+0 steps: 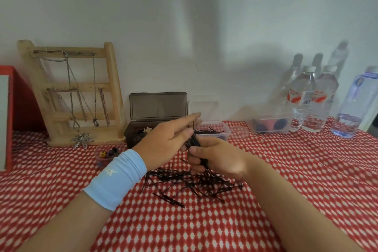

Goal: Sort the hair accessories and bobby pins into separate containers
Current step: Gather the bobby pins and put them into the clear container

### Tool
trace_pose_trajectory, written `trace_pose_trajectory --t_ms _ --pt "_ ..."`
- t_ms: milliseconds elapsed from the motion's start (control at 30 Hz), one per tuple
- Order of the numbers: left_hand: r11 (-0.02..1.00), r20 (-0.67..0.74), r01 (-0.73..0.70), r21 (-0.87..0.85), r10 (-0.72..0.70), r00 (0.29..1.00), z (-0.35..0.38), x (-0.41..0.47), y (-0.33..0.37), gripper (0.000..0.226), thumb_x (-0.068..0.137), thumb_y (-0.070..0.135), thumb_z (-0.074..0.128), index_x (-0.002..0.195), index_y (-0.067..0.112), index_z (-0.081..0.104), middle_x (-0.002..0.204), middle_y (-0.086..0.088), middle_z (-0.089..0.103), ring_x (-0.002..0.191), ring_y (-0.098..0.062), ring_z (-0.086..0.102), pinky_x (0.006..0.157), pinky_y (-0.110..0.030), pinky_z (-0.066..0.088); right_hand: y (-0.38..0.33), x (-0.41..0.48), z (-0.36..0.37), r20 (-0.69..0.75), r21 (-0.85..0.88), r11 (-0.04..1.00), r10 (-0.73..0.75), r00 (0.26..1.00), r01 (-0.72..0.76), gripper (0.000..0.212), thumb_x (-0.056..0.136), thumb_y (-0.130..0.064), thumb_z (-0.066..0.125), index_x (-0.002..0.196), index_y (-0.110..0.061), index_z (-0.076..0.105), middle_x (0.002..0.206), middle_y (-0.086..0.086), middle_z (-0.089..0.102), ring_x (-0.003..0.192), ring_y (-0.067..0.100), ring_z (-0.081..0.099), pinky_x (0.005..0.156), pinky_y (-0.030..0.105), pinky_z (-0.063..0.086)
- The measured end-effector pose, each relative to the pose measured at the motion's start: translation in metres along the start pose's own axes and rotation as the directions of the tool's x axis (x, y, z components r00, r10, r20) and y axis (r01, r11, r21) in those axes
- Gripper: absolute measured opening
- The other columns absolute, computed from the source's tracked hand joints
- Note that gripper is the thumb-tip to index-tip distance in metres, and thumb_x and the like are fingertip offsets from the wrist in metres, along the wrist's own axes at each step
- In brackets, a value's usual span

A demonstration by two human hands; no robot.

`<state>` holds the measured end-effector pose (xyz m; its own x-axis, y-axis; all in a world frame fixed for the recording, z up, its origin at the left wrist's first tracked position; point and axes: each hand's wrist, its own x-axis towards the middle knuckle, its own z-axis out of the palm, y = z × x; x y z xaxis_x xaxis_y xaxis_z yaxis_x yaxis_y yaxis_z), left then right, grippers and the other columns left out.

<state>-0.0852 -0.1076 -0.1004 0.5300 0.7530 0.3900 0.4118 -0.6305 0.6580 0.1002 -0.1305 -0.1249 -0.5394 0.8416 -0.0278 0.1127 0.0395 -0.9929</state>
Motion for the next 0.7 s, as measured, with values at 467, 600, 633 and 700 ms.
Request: trace_pose_trajectory --t_ms 467,600,633,700 --pt "0.995 0.059 0.072 -0.072 -0.068 0.996 0.009 -0.002 -0.005 0.061 0.101 0.03 0.048 0.153 0.043 0.018 0.152 0.027 0.025 0.139 0.009 0.03 0.116 -0.025 0.029 -0.003 -0.002 -0.002 -0.114 0.129 0.991 -0.008 0.993 0.023 0.021 0.109 -0.016 0.041 0.091 -0.011 0.05 0.072 0.0 0.049 0.064 0.015 0.047 0.065 0.03 0.043" --pt "0.998 0.097 0.054 -0.032 -0.051 0.994 0.007 -0.002 -0.003 0.042 0.104 0.024 0.044 0.143 0.038 0.045 0.144 0.022 0.048 0.13 0.013 0.041 0.115 -0.02 0.029 -0.002 -0.002 -0.003 -0.08 0.184 0.983 0.024 0.997 -0.008 0.019 0.108 -0.014 0.042 0.093 -0.012 0.053 0.074 0.001 0.047 0.065 0.015 0.046 0.064 0.031 0.042" --pt "0.999 0.114 0.048 -0.022 -0.046 0.992 0.007 -0.003 -0.004 0.04 0.104 0.023 0.044 0.14 0.038 0.048 0.142 0.021 0.05 0.13 0.013 0.041 0.114 -0.019 0.028 -0.001 -0.003 -0.003 -0.068 0.177 0.984 0.029 0.997 -0.017 0.019 0.108 -0.013 0.042 0.093 -0.012 0.053 0.074 0.001 0.047 0.065 0.015 0.046 0.065 0.031 0.042" --pt "0.989 0.064 0.061 -0.137 -0.052 0.997 0.007 -0.002 -0.004 0.038 0.104 0.022 0.043 0.135 0.042 0.051 0.142 0.02 0.051 0.131 0.01 0.042 0.113 -0.019 0.029 -0.002 -0.002 -0.004 -0.072 0.196 0.981 0.013 0.997 0.001 0.018 0.108 -0.013 0.04 0.094 -0.011 0.052 0.074 0.001 0.046 0.066 0.016 0.044 0.065 0.03 0.042"
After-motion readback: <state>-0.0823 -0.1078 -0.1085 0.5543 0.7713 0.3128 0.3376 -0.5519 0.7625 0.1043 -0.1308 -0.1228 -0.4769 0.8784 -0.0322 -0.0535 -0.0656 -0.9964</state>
